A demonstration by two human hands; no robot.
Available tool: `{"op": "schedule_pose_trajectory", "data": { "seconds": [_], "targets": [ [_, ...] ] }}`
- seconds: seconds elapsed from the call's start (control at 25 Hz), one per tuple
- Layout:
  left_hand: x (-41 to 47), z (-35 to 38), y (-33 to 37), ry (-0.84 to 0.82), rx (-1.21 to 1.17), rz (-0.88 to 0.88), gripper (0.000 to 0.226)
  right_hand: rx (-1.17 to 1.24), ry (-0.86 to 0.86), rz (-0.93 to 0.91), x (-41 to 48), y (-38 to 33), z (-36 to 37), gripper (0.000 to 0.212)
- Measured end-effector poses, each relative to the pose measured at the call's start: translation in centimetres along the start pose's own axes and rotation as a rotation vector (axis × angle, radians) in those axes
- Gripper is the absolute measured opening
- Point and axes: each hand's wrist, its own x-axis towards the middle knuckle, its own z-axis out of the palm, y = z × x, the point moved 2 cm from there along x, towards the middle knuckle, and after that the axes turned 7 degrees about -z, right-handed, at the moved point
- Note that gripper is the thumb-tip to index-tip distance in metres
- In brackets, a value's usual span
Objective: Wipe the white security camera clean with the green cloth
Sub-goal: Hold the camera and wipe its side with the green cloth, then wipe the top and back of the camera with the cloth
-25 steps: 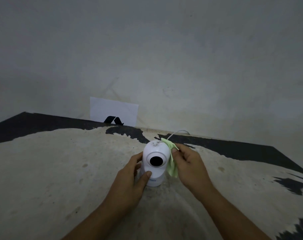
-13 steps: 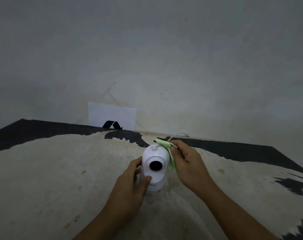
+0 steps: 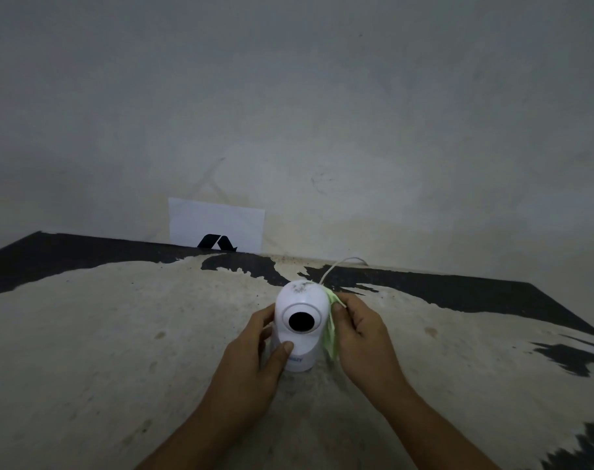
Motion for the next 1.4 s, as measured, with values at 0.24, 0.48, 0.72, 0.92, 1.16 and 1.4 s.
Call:
{"op": "schedule_pose_trajectory", "data": {
  "seconds": [0.24, 0.48, 0.72, 0.92, 1.16, 1.4],
  "targets": [
    [0.1, 0.1, -0.1, 0.001, 0.011, 0.006, 0.054, -0.016, -0.014, 0.039, -1.8, 0.9, 0.2, 0.021],
    [0.0, 0.2, -0.3, 0.006, 0.046, 0.019, 0.051, -0.015, 0.018, 0.078, -2.8, 1.4, -0.2, 0.024],
    [-0.2, 0.1, -0.1, 0.002, 0.040, 0.032, 0.050, -0.058, 0.084, 0.093, -3.2, 1.5, -0.3, 0.023],
    [-0.2, 0.2, -0.1, 0.000, 0.032, 0.011, 0.052, -0.075, 0.077, 0.067, -3.3, 1.5, -0.2, 0.024],
    [-0.2, 0.1, -0.1, 0.005, 0.044, 0.016, 0.051, -0.007, 0.112, 0.011, -3.0, 0.6, -0.6, 0.024],
    [-0.3, 0.0, 0.0, -0.002, 0.045, 0.013, 0.051, 0.000, 0.194, -0.170, -3.2, -1.2, -0.3, 0.027]
  ]
}}
